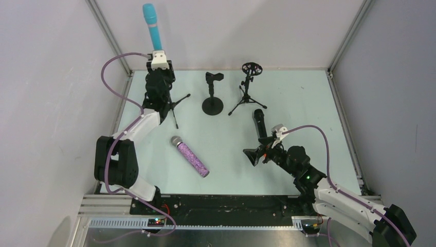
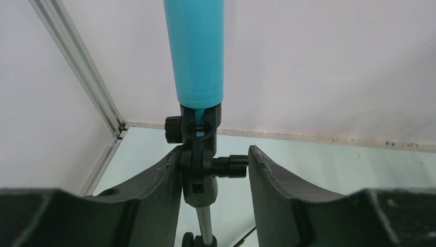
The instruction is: Attach the microphones to the stand
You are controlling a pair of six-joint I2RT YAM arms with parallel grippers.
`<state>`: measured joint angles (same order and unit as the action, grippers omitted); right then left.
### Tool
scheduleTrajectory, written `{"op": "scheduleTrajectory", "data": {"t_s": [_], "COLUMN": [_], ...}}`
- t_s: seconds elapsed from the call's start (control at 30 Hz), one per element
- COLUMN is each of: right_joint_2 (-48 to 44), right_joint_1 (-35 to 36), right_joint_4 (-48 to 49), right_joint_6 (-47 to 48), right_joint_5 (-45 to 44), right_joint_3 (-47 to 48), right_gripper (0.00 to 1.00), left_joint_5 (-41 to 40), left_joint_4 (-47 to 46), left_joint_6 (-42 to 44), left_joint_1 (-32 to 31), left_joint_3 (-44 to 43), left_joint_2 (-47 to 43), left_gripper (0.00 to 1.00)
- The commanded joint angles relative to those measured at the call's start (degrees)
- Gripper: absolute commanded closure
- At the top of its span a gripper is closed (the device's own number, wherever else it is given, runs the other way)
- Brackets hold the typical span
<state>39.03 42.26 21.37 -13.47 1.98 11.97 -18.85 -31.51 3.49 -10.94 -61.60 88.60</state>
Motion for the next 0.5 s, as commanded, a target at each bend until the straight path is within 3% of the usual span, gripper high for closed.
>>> {"op": "scheduleTrajectory", "data": {"t_s": [0.0,0.27,0.47], "right_joint_2": [-0.7,-0.9,-0.9], "right_joint_1": [-0.2,-0.4,-0.6], "right_joint_4": [2.4,2.6,2.8], "right_joint_6": [-0.1,0.6,0.7], "right_joint_5": [0.3,1.9,2.5], "right_joint_3": [-0.3,-0.4,-0.3], "right_gripper": [0.01,0.01,0.01], "left_joint_5": [-1.1,-3.3,-4.5], "left_joint_4": [-3.8,-3.8,-3.8], "left_joint_6": [-0.8,1.3,1.8], "left_joint_1": [0.2,0.3,0.3], "left_joint_3": [0.4,0.7,2.0], "left_joint_2": [-2.7,-5.6,-9.6], "left_gripper": [0.46,0.13,0.03]}}
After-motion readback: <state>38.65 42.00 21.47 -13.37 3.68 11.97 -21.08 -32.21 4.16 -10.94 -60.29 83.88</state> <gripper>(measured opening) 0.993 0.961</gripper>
